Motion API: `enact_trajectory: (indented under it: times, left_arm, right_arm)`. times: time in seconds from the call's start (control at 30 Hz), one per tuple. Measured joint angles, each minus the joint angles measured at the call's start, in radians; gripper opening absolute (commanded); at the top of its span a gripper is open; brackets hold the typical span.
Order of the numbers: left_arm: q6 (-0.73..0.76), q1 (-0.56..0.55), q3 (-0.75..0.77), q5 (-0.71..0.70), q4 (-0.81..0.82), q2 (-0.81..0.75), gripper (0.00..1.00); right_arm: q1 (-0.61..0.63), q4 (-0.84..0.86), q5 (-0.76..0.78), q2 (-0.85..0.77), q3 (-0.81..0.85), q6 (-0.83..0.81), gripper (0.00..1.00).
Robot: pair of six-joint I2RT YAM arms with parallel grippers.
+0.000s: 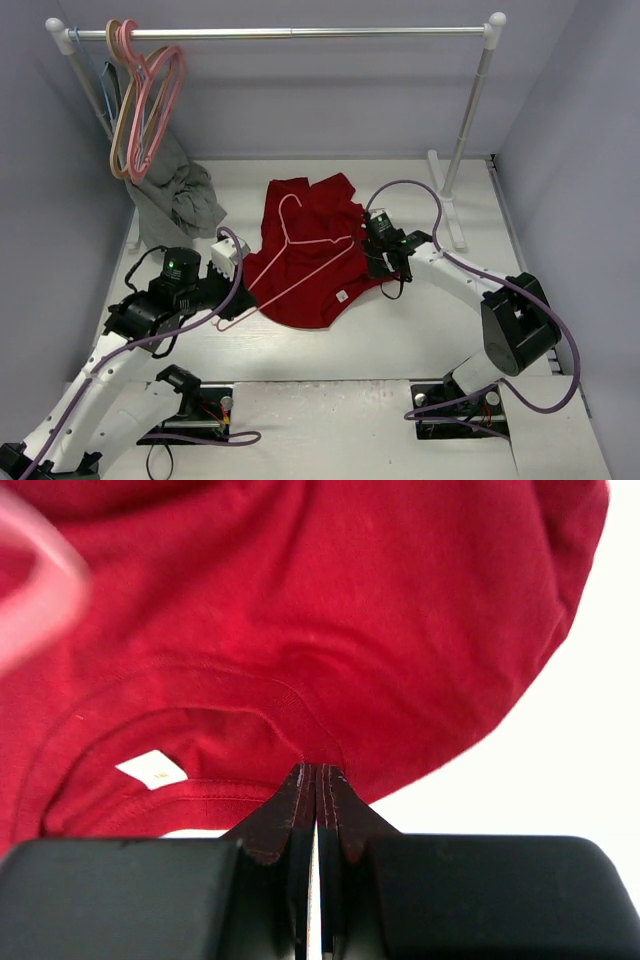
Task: Place the t-shirt on the hanger
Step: Place tshirt on hanger
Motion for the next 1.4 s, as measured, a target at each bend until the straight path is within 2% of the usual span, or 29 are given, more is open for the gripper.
enact_trajectory:
  times: [0.8,1.1,1.4]
  left_arm:
    - [0.04,-0.128,-0.101,0.033,0.037,0.05,0.0]
    - [0.04,-0.2,-0.121,0.002,0.153,0.138,0.0]
    - [-0.009,-0.325,-0.256,-0.127,0.398,0.155,0.0]
  right_arm:
    - [-0.039,-0.015,-0.032,-0.001,0.051,-0.089,0.0]
    - [-0.039,-0.017,-0.055,-0.001,0.074,-0.093,0.0]
    - [-0.039,-0.023,-0.088,-0.013,0.085,-0.072,0.0]
